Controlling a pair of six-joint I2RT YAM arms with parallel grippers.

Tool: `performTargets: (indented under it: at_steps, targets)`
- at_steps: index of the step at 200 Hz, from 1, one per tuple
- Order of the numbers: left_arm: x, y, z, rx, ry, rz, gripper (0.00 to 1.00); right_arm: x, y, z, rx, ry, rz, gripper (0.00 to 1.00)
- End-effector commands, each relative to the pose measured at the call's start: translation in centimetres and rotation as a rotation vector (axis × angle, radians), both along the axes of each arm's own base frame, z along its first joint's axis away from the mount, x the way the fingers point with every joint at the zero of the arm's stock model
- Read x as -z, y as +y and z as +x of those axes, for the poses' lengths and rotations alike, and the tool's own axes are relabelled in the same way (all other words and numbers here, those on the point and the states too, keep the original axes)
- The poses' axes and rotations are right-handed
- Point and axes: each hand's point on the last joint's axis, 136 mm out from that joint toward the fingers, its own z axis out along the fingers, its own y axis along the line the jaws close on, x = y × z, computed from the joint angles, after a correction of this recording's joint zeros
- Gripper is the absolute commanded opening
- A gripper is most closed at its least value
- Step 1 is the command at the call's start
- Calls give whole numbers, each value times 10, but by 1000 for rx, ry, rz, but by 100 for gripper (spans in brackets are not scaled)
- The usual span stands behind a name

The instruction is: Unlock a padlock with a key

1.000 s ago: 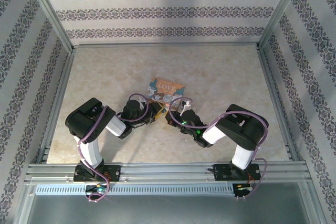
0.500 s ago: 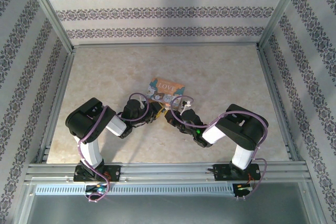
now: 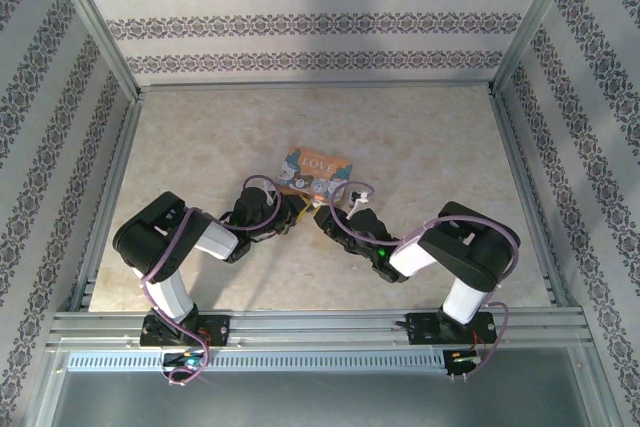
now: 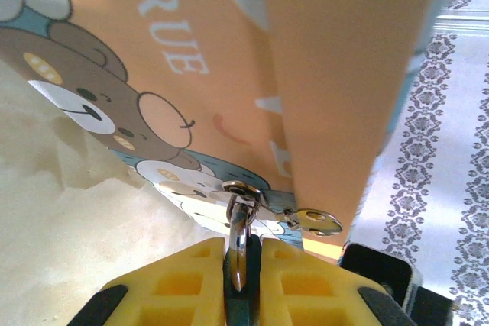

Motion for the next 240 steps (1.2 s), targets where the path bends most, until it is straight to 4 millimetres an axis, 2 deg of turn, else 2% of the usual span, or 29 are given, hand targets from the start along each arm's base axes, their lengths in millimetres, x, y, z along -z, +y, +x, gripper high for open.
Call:
performTargets:
  at_steps: [1, 9, 13, 29, 59, 67, 79, 83, 122, 155, 177, 205, 240]
  targets:
    - [-20, -7, 3, 19, -64, -1, 14, -10, -7, 0, 26, -53, -28, 30]
    - [-22, -7, 3, 17, -66, -2, 14, -14, -8, 0, 29, -64, -38, 31]
    - [-23, -7, 3, 20, -67, -1, 14, -6, -15, -5, 30, -52, -65, 31]
    - [-26, -7, 4, 19, -71, -4, 14, -8, -22, -7, 32, -71, -109, 33]
    - [-29, -7, 3, 17, -69, -5, 14, -27, -34, -9, 17, -169, -228, 35]
    - [-29, -7, 2, 17, -66, -6, 14, -35, -37, -10, 5, -207, -275, 36]
    - [-29, -6, 2, 14, -62, -4, 14, -38, -46, -14, -27, -248, -386, 38]
    - [-29, -6, 2, 14, -64, -3, 14, -53, -43, -11, -30, -286, -397, 38]
    - [-28, -4, 2, 7, -60, -3, 13, -93, -60, -17, -95, -526, -623, 46]
    - [-28, -5, 1, 8, -60, -10, 12, -119, -66, -25, -169, -710, -758, 54]
    - [-29, -5, 2, 9, -62, -13, 11, -133, -67, -32, -221, -839, -840, 63]
    - [-30, -6, 2, 9, -60, -18, 10, -140, -65, -42, -319, -1027, -970, 75]
    - [-31, -6, 2, 7, -61, -29, 9, -134, -59, -47, -450, -1194, -1132, 81]
